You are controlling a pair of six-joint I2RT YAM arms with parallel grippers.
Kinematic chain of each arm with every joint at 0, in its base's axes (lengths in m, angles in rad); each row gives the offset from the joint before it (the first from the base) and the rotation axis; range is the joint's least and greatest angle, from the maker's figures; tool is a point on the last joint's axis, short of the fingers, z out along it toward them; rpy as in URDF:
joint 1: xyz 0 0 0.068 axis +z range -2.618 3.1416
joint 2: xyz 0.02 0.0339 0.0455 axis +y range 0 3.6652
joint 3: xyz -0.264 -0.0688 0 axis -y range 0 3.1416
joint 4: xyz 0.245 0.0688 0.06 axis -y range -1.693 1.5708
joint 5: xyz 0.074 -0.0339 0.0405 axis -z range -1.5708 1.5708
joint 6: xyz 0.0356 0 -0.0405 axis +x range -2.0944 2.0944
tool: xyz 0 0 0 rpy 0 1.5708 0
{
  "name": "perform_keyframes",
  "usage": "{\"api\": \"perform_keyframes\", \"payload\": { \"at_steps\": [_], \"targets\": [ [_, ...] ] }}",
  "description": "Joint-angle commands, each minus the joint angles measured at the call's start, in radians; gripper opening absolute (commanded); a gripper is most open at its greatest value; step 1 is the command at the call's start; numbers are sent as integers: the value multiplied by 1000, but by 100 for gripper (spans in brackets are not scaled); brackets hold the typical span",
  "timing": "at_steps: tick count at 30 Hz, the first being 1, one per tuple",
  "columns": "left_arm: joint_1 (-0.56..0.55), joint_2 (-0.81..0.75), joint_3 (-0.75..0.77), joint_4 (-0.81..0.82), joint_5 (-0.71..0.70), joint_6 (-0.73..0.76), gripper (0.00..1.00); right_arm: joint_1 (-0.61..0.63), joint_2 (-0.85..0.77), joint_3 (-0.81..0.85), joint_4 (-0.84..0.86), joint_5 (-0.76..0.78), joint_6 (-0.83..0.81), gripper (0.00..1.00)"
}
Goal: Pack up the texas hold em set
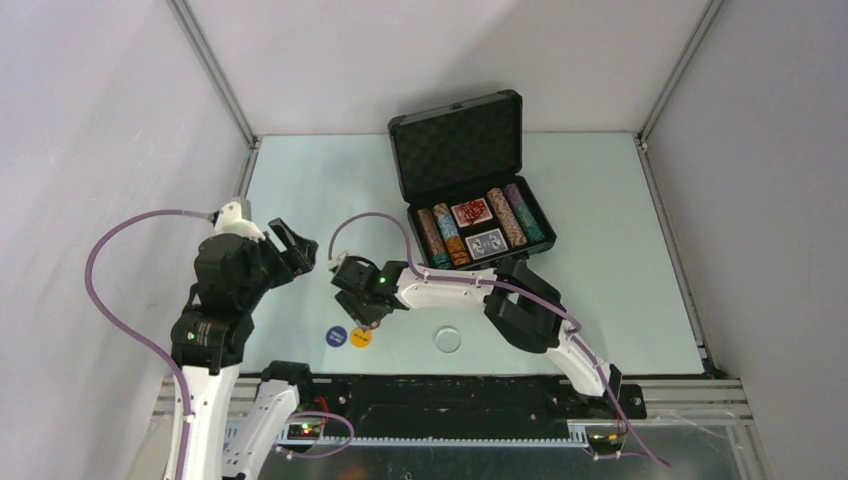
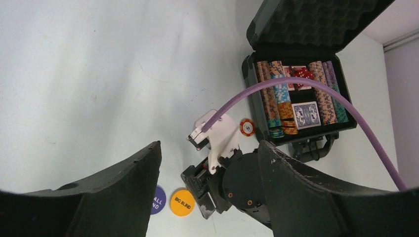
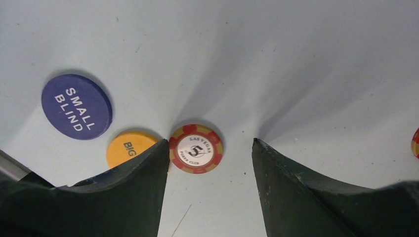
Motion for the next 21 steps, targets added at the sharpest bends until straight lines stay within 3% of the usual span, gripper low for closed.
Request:
{"api": "perform_keyframes", "payload": {
  "at_steps": [1, 10, 15, 21],
  "targets": [
    [7, -2, -3, 23, 12, -5, 77, 6, 13, -5, -29, 31, 16, 66],
    [8, -1, -6, 23, 13, -5, 77, -21, -35, -143, -23, 88, 25, 65],
    [8, 2, -7, 30, 19, -6, 77, -53, -91, -246, 40, 24, 31, 63],
    [7, 0, -7, 31, 21, -7, 77, -62, -84, -248, 72, -18, -2, 61]
  ]
}}
